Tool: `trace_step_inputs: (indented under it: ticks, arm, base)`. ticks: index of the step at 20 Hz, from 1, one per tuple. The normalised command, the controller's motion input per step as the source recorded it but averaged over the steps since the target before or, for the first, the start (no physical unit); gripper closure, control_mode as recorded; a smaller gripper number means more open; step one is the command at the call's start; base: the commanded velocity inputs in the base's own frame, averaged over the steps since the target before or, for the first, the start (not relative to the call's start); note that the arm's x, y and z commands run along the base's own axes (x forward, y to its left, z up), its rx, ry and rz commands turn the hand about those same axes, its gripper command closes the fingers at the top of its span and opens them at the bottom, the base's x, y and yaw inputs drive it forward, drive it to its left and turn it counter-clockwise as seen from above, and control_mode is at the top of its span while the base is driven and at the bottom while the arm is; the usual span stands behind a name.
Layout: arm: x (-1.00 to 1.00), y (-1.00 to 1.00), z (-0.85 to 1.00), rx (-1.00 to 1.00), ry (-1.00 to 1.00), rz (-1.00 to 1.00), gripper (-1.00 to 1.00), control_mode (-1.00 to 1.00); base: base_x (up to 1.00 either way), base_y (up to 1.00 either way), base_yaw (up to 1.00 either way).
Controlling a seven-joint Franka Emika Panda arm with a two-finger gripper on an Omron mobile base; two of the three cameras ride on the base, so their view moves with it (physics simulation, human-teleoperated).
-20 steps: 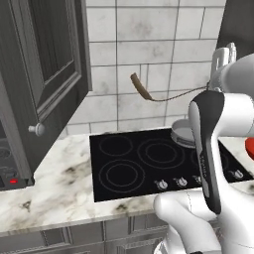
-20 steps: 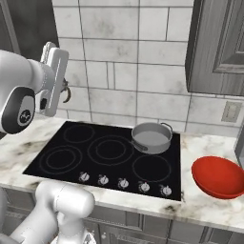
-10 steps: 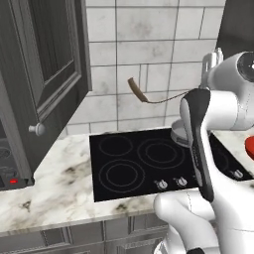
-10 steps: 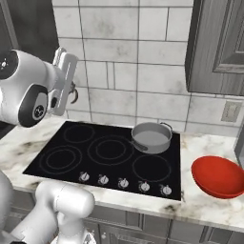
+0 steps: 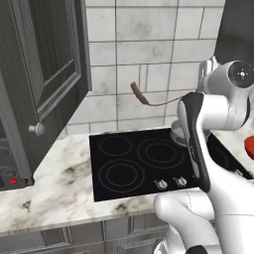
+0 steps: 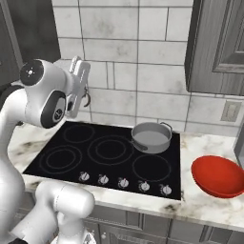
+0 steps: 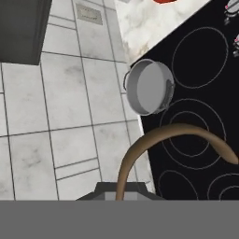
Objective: Open the cabinet and move the ladle to the pot. Then close the cabinet.
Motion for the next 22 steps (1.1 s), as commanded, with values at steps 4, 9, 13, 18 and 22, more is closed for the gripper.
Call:
trace_step_inputs:
  ticks: [4, 9, 13, 18, 22]
  arm:
    - [0.45, -0.18, -0.28, 0.0, 0.05, 0.0, 1.0, -1.0]
    - [0.53, -0.17, -0.11, 0.0, 0.17, 0.0, 1.0, -1.0]
    - [0.6, -0.31, -0.12, 0.0, 0.14, -0.01, 1.0, -1.0]
    - [0.55, -0.41, -0.2, 0.0, 0.07, 0.0, 1.0, -1.0]
    - [0.49, -0.45, -0.4, -0.08, 0.01, 0.0, 1.0, -1.0]
  base:
    - [0.0, 0.0, 0.0]
    - [0.0, 0.0, 0.0]
    - [0.0, 0.0, 0.0]
    - [0.0, 0.0, 0.0]
    - [0.0, 0.0, 0.0]
